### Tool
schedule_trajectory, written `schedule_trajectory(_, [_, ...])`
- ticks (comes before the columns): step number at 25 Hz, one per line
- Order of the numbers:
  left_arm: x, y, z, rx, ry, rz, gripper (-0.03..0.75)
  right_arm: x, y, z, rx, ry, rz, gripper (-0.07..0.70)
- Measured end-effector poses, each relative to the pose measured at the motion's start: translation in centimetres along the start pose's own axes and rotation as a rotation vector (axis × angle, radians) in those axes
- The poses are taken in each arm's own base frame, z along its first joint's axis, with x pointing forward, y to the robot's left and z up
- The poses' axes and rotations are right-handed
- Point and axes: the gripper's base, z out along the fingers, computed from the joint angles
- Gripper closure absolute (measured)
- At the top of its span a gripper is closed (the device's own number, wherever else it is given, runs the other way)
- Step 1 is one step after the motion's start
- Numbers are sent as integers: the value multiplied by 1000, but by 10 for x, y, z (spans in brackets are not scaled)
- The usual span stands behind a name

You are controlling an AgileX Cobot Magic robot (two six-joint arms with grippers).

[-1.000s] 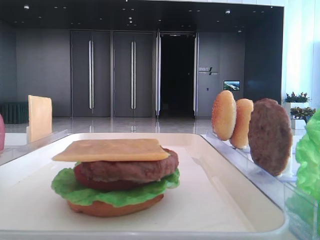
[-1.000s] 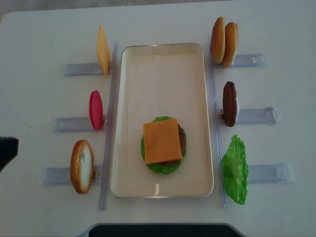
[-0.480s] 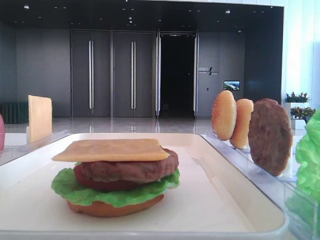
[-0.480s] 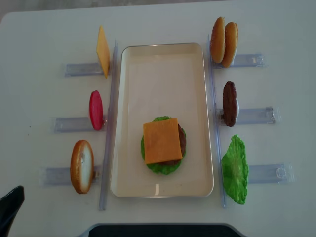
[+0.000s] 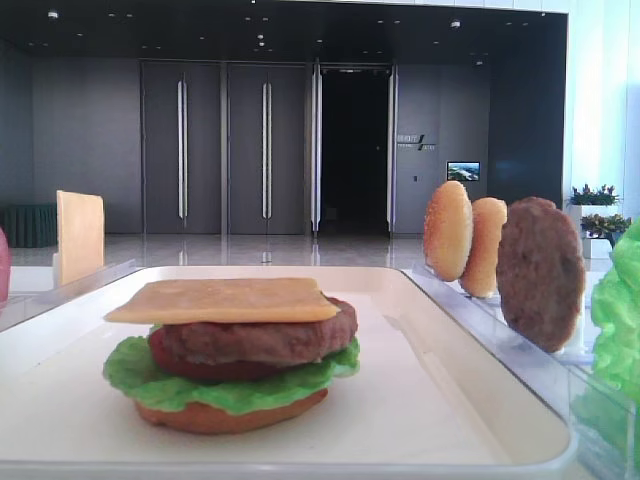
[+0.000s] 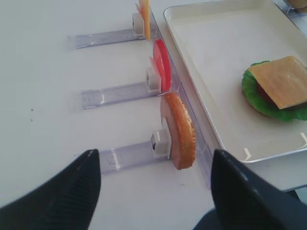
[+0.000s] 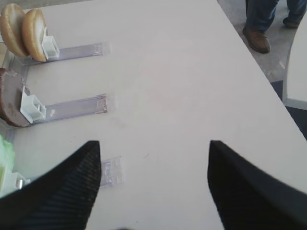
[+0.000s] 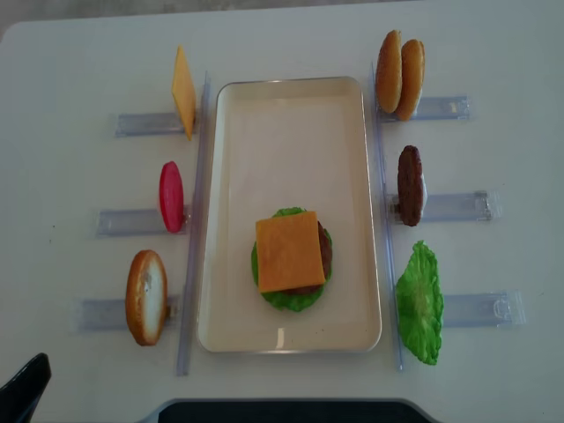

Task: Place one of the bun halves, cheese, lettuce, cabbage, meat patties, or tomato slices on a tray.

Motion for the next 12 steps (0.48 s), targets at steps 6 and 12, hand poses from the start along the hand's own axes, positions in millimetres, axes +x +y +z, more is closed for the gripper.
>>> schedule_trajectory(6, [1, 0, 2, 0, -2, 0, 218, 0, 0, 0, 0, 0, 0, 151])
schedule_trajectory(12, [1, 0, 2, 0, -1, 0, 223, 0, 0, 0, 0, 0, 0, 151])
